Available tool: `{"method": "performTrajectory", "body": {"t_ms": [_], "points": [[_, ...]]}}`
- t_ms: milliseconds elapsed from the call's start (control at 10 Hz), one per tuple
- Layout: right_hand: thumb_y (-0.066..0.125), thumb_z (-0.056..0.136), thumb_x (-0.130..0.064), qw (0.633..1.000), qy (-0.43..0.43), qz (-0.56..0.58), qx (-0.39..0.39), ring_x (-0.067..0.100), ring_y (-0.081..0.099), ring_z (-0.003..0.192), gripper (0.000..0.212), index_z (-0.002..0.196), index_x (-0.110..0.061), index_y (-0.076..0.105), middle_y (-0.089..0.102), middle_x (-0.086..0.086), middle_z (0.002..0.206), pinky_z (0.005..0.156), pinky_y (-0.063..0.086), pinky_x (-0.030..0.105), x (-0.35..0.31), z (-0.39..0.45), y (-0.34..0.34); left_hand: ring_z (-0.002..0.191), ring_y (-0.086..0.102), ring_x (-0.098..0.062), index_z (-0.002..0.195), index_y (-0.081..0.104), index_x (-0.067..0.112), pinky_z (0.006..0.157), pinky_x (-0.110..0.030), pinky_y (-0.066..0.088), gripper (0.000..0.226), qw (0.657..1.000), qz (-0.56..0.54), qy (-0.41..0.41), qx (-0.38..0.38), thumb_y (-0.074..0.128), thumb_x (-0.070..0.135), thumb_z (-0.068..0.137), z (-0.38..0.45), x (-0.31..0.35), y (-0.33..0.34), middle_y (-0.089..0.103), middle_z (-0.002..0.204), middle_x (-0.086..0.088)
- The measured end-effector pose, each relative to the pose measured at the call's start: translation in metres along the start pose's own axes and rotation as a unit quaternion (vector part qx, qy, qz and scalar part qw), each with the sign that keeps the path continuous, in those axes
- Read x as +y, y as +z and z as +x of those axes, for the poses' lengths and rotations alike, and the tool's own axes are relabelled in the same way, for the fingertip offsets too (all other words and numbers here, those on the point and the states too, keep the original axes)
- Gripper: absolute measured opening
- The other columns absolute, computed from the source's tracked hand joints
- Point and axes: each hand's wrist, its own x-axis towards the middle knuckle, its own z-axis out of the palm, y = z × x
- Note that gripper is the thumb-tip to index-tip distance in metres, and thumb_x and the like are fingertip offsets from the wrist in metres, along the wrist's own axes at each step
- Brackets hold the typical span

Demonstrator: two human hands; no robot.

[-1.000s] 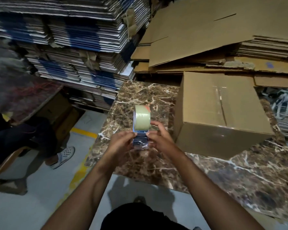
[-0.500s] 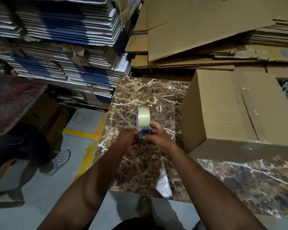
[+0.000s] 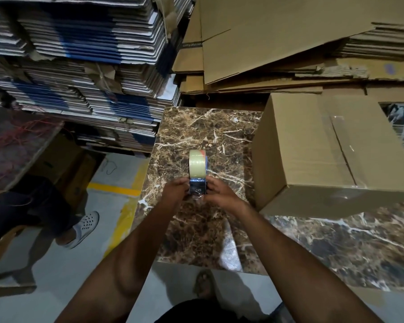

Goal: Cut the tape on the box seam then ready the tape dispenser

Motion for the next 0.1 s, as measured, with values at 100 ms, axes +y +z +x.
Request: {"method": "performTrajectory", "body": {"t_ms": [100], "points": [[0.071,0.085,0.003,1.000,0.002,0.005,0.021,0.017,0.058,0.124,0.073,0.149,-0.018,0.041,0.057,-0.005,0.135,0.106,0.050,0.046,0.0029,-0.0077,-0.0012,0.078,0.065,-0.028,0.077,0.075,0.016,0.073,-0.039,0.055,0.022,0.999,0.016,0.024,0.027,0.067,-0.003,0.085,-0.0020,-0.0088,-0.0045,0.071,0.077,-0.012]]}}
